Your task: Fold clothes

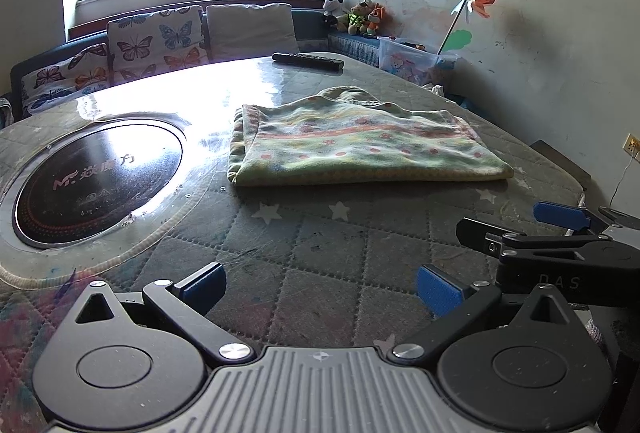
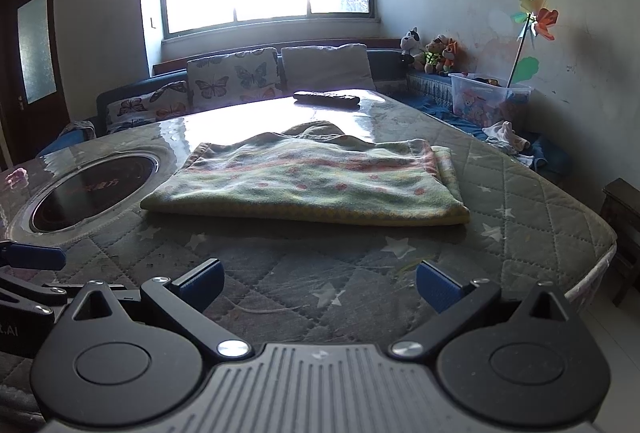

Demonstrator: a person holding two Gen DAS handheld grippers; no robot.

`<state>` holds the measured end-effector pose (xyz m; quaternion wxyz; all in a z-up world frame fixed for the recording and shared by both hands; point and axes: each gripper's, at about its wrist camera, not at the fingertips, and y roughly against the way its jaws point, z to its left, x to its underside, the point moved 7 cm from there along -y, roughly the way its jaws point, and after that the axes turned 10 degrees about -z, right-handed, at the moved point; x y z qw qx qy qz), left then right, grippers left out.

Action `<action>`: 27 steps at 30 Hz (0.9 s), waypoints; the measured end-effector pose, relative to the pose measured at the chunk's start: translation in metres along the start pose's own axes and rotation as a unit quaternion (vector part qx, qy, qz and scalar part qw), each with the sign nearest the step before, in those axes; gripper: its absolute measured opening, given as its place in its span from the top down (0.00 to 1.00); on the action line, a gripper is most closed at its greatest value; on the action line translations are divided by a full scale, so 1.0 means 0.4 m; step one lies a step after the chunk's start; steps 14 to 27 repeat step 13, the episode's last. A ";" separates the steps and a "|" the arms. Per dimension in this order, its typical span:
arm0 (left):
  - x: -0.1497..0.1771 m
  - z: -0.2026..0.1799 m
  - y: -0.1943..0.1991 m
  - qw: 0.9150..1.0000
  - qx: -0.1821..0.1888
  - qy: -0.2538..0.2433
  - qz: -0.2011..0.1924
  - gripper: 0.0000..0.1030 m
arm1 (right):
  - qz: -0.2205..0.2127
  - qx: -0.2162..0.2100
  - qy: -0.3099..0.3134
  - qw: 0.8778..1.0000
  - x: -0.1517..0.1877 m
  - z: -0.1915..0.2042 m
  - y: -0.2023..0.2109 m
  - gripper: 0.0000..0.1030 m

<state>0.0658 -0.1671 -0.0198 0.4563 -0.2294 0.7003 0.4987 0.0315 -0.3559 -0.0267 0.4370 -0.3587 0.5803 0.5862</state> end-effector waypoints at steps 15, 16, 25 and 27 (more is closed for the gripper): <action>-0.001 -0.007 0.008 1.000 0.003 -0.003 -0.004 0.00 | -0.006 -0.002 0.001 1.000 -0.009 0.007 0.011 0.00; -0.001 -0.007 0.008 1.000 0.003 -0.003 -0.004 0.00 | -0.006 -0.002 0.001 1.000 -0.009 0.007 0.011 0.00; -0.001 -0.007 0.008 1.000 0.003 -0.003 -0.004 0.00 | -0.006 -0.002 0.001 1.000 -0.009 0.007 0.011 0.00; -0.001 -0.007 0.008 1.000 0.003 -0.003 -0.004 0.00 | -0.006 -0.002 0.001 1.000 -0.009 0.007 0.011 0.00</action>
